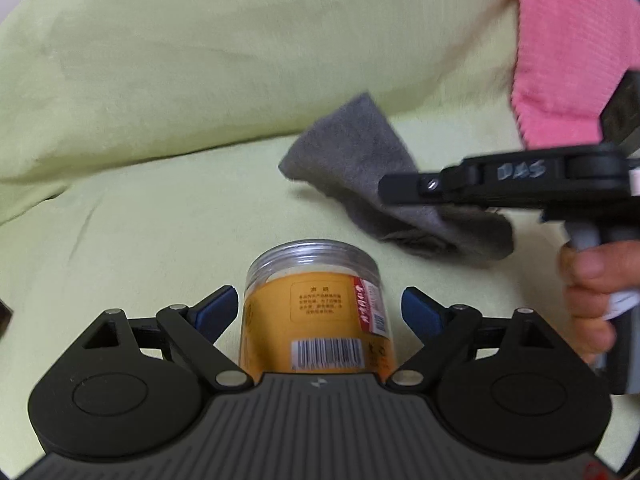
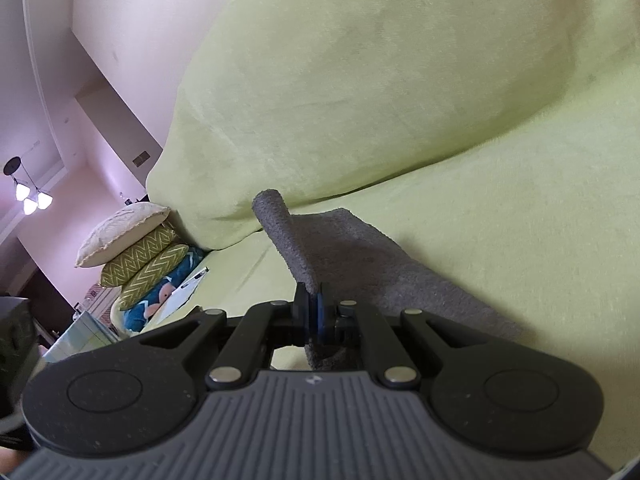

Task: Clean container
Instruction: 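Rotate the jar in the left gripper while the right gripper wipes its side, then wipe the jar lid again with the grey cloth in the right gripper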

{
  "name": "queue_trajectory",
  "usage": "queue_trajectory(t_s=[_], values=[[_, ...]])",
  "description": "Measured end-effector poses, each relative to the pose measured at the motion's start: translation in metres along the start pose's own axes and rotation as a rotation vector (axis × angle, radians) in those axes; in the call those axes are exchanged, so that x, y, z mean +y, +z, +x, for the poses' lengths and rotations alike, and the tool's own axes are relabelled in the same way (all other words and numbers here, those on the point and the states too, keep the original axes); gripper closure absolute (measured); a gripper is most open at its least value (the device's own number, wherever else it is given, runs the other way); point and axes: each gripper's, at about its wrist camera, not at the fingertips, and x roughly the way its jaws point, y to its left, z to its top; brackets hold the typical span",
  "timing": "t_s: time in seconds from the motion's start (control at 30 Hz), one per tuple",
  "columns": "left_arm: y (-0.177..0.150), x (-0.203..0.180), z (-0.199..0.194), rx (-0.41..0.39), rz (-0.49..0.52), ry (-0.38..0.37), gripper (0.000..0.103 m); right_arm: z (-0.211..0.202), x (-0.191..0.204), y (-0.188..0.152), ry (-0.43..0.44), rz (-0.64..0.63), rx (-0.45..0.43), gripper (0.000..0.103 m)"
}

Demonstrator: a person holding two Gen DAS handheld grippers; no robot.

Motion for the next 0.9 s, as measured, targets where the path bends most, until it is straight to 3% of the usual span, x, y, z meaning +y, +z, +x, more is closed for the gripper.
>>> queue_trajectory(t_s=[0.13,0.23,0.33,0.43,0.57,0.7,0.9], values=[[0.011,-0.007,0.010,0.070,0.069,0.043,0.017,0.000,-0.003,0.002,-0.002,0.006,0.005,0.101],[0.021,-0.011,0.014,0.059,0.087,0.047,0.017,-0.001,-0.002,0.002,-0.001,0.004,0.001,0.101],[0.018,-0.008,0.012,-0.033,0.047,0.050,0.018,-0.004,-0.002,0.002,-0.004,0.004,-0.013,0.101],[0.005,0.001,0.002,-0.204,-0.011,0.037,0.018,-0.005,-0.004,0.001,-0.005,0.014,-0.018,0.101],[-0.017,0.012,-0.011,-0.276,-0.069,-0.011,0.018,-0.004,-0.003,0.001,-0.003,0.022,-0.016,0.101],[-0.034,0.025,-0.018,-0.276,-0.122,-0.028,0.018,-0.005,0.002,-0.001,-0.001,0.009,-0.021,0.101],[-0.045,0.013,-0.022,-0.241,-0.059,-0.007,0.017,-0.006,0.002,0.001,0.021,-0.007,-0.034,0.100]])
